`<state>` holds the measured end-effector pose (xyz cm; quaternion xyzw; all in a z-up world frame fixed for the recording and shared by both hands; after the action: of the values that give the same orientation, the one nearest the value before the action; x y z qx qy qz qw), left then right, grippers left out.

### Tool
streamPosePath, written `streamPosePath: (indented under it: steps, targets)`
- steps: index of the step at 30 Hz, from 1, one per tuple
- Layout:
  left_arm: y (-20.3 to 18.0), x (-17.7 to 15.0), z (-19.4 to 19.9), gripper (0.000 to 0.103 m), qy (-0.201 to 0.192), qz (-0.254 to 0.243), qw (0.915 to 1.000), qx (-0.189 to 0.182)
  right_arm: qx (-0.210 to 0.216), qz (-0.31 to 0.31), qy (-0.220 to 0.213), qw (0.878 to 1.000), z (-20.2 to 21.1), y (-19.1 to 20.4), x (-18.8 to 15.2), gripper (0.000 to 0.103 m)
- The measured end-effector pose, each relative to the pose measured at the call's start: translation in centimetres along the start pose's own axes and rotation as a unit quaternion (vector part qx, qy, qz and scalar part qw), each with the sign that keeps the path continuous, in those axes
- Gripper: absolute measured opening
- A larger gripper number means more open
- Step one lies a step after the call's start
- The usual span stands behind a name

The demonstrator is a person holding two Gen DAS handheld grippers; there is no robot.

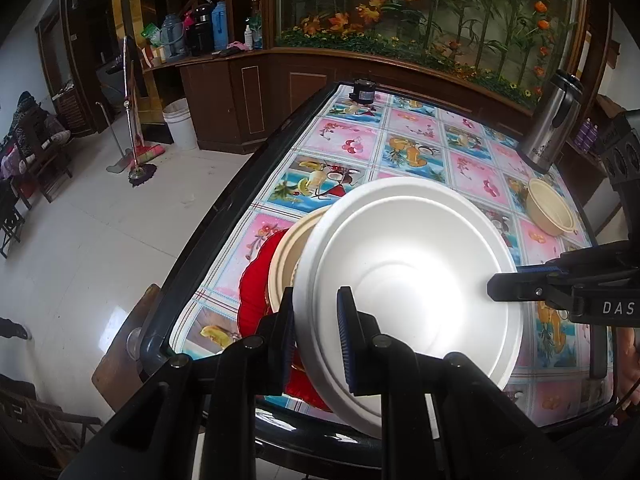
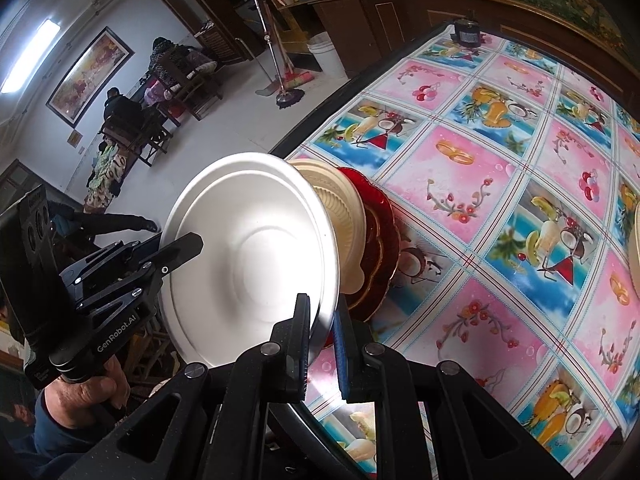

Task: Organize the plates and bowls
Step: 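Lower the white foam bowl onto the beige plate and open the left tool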

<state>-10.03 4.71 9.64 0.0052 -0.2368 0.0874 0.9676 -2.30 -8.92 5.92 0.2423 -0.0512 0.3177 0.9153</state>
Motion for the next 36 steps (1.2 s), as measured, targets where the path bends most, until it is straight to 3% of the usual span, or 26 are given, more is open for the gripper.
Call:
streamPosePath:
  steps: [36]
  targets:
    - [1.1,2.5,-4.0,0.020,0.027,-0.013,0.9994,-0.014,-0.015,-0.043,0.000,0.999,-2.6,-2.3,3.2,0.013]
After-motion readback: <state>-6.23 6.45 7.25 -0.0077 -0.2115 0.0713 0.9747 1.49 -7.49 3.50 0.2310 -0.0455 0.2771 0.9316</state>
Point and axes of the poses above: each gripper's, at about its wrist camera, not at the fingertips, and z roughly against the way its jaws point, y to its left, x to its top, the point moved 6 cm from there along -z, roughly the way its jaws point, and after that the axes turned 10 degrees about y, right-handed, at the moved point
